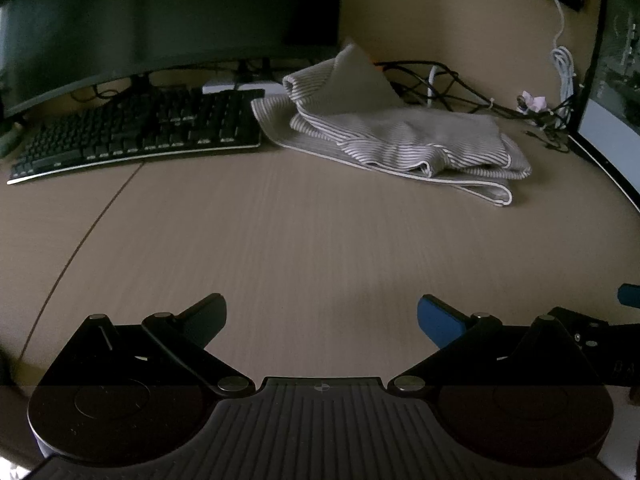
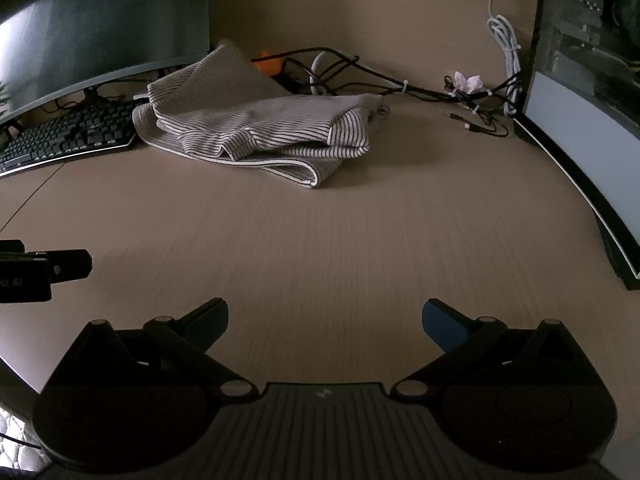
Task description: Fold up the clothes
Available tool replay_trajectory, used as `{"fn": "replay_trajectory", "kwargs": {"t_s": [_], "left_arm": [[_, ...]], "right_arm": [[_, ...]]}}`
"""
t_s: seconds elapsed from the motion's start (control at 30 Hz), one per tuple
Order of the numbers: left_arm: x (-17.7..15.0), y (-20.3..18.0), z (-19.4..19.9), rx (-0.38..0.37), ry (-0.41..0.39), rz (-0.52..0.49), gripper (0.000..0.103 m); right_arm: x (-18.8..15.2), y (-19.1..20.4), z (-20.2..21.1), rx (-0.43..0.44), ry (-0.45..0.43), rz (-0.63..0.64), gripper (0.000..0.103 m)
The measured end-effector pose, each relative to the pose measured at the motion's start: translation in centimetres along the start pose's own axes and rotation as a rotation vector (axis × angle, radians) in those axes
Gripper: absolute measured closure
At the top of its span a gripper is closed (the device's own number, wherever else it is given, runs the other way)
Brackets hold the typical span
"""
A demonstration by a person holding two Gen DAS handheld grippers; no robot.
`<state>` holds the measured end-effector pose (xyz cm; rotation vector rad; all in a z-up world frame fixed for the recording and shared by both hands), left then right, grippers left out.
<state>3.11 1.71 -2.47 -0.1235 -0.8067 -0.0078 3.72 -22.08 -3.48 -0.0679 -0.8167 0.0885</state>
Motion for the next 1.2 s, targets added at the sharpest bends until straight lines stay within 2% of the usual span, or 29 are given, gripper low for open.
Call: {"fn": "replay_trajectory", "kwargs": {"t_s": [0.27, 0.67, 0.87, 0.93, 1.07, 1.2], "left_arm": [[0.1, -0.1, -0.4, 0.006, 0.012, 0.007, 0.000], [1.7, -0.2, -0.7, 0.008, 0.054, -0.013, 0.000], [3.7, 0.5, -1.0, -0.010, 0.070, 0.052, 0.000], [4.0, 0.7, -1.0, 0.000, 0.070, 0.077, 0.000], [3.7, 1.2, -1.2, 0.036, 0.086, 0.124, 0.000], [3.1, 1.6, -1.8, 0.069, 0.121, 0.167, 0.000]], "right_arm": [[0.0, -0.5, -0.4, -0.001, 0.016, 0.004, 0.000], [5.2, -0.3, -2.4, 0.072, -0.029, 0.083, 0.000], [7.8, -0.1, -3.4, 0.109, -0.052, 0.124, 0.000], [9.4, 1.7, -5.2, 0.111, -0.082, 0.193, 0.000], [11.6, 4.3, -8.8, 0.035, -0.179, 0.333, 0.000], [13.9, 5.3, -11.8, 0.091, -0.204, 0.317, 0.000]]}}
Point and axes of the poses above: each gripper's, at about its wrist camera, not at the fingertips, and z roughly against the way its jaws point, y to its left, x to its top, the point moved 1 cm from there along -z, roughly the way its jaws point, and after that the axes turned 7 degrees about -x, right-handed, at the moved point
